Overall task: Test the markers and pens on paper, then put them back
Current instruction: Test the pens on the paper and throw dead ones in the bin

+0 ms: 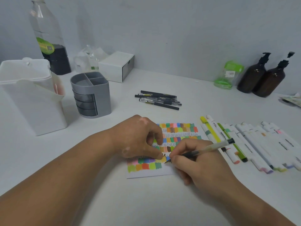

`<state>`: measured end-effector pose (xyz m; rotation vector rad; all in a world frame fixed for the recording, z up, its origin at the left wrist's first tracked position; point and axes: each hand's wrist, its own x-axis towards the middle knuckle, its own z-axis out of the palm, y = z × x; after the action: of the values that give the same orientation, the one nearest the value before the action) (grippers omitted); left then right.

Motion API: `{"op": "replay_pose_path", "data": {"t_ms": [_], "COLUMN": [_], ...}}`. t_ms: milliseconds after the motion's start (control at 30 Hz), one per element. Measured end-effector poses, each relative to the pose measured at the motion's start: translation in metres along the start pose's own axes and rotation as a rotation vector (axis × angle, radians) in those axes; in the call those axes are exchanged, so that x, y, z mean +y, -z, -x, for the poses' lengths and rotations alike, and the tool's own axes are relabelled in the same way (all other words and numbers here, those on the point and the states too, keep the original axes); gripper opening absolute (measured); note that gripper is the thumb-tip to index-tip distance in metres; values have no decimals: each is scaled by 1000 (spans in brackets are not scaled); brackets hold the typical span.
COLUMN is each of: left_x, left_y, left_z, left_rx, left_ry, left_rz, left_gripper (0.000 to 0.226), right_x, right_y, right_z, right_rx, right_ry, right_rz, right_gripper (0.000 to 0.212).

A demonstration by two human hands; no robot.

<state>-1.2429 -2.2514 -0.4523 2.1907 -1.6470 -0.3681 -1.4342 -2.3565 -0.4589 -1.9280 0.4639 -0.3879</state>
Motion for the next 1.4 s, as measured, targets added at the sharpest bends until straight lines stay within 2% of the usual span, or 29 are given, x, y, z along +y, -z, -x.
{"op": "replay_pose_path", "data": {"t_ms": [167,667,1233,1333,1400], "left_x": [4,7,7,7,8], "left_y": [-1,-2,-2,-1,1], "left_z": [0,1,-1,1,2], "left_rx": [17,1,-24,-4,53], "left_ry": [-19,-6,9,2,16], "left_rz": [3,32,16,10,70], "left_gripper": [30,30,33,34,26], "right_x": [1,-5,-3,0,3], "right_y": [0,1,3,7,16], "right_z": [-1,-1,-1,-3,-8], "right_rx": [-1,-48,9,155,290], "right_ry": [-5,-46,-42,7,23], "right_rz": [113,166,157,160,14], "right_gripper": [21,23,19,14,19]}}
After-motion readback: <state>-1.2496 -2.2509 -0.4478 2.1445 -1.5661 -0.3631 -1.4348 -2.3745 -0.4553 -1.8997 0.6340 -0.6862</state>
